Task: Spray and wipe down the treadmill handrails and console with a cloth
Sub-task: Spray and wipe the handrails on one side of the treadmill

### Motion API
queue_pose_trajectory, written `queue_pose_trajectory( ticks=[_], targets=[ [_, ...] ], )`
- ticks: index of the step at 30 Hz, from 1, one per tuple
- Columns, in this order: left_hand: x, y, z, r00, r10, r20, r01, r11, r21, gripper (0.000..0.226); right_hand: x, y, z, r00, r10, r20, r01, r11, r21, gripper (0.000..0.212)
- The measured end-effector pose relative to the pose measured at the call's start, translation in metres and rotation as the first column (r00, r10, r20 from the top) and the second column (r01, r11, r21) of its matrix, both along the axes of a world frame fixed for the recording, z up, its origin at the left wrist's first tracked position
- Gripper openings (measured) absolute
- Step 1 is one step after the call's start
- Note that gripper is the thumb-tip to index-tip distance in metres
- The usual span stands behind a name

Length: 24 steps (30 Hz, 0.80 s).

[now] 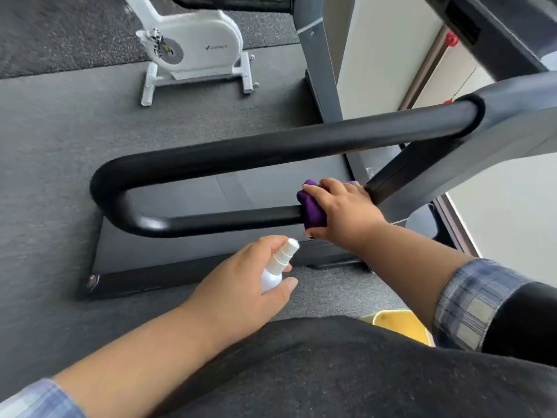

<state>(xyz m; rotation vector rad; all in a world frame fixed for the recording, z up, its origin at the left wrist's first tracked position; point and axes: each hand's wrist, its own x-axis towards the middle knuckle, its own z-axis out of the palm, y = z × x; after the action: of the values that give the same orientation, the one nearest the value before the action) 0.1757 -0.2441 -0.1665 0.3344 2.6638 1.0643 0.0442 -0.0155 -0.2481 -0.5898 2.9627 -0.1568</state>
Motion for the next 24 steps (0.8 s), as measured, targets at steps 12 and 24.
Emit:
queue_pose_trajectory(
  ticks=[12,24],
  targets=[
    [0.024,-0.041,-0.007,0.959,0.282,0.026,-0.283,0.957,0.055,0.046,-0.011,-0.06,0.0,0.961,0.277,-0.004,-0.276,0.958,0.076,0.096],
    [0.044,-0.127,0.0,0.979,0.2,-0.039,-0.201,0.978,-0.044,0.051,0.019,-0.265,0.019,0.964,0.264,0.026,-0.195,0.772,-0.604,0.081]
  ],
)
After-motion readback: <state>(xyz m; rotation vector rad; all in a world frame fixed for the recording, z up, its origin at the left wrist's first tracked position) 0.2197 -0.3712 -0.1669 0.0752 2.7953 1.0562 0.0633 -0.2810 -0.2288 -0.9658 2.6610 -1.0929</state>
